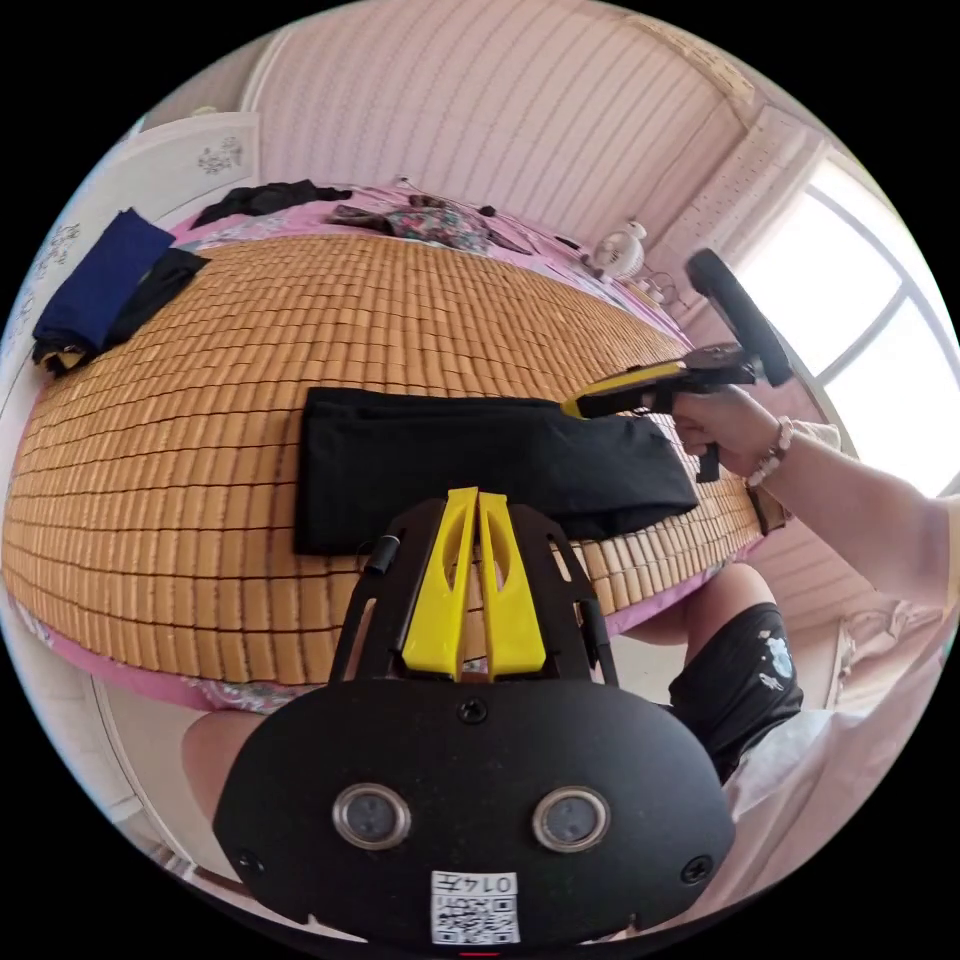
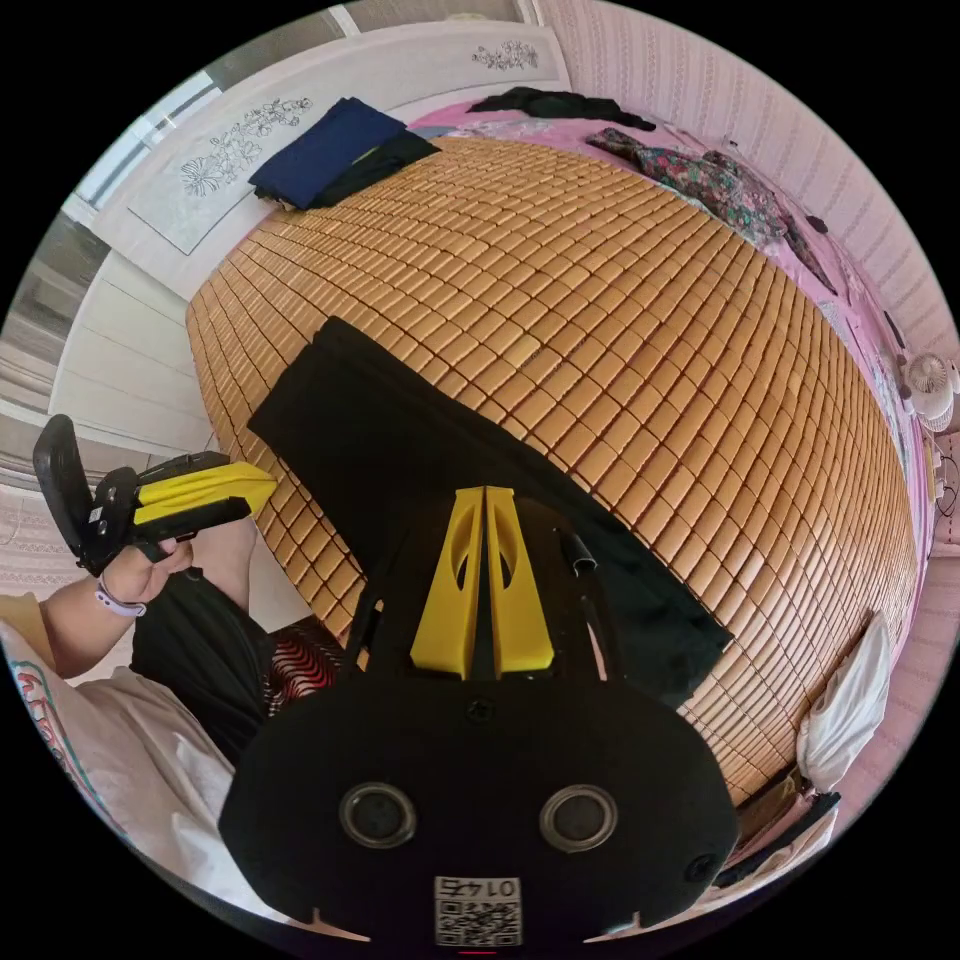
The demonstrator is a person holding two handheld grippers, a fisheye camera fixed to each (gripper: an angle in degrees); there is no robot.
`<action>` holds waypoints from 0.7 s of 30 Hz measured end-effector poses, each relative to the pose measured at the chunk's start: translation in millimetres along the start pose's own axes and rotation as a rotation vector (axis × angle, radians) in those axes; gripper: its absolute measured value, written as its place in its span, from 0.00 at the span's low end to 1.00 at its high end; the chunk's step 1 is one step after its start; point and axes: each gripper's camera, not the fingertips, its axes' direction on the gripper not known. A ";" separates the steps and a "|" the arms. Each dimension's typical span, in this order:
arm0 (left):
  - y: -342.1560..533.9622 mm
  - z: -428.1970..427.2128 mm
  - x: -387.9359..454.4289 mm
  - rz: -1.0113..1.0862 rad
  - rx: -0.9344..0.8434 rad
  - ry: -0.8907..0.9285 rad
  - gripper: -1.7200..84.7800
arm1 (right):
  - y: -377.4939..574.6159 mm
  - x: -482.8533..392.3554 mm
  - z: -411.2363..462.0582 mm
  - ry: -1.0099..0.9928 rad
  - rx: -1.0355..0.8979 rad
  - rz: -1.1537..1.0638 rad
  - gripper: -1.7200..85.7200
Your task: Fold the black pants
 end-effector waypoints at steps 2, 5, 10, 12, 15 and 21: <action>-13.6 26.6 26.2 0.076 -0.061 0.022 0.01 | -12.6 -2.3 8.0 0.041 -0.055 -0.026 0.02; -27.6 59.3 53.0 0.162 -0.125 -0.027 0.01 | -37.9 -20.4 15.3 0.081 -0.120 -0.098 0.02; -23.9 83.2 51.7 0.171 -0.159 -0.047 0.01 | -61.8 -61.9 18.4 0.272 -0.213 -0.244 0.02; -23.5 85.5 50.7 0.170 -0.158 -0.036 0.01 | -61.0 -66.2 13.8 0.299 -0.209 -0.244 0.02; -25.0 89.6 53.8 0.206 -0.153 -0.051 0.01 | -51.0 -67.5 -0.8 0.260 -0.151 -0.224 0.02; -31.8 96.4 57.5 0.236 -0.146 -0.079 0.01 | -62.3 -57.9 14.2 0.210 -0.256 -0.235 0.02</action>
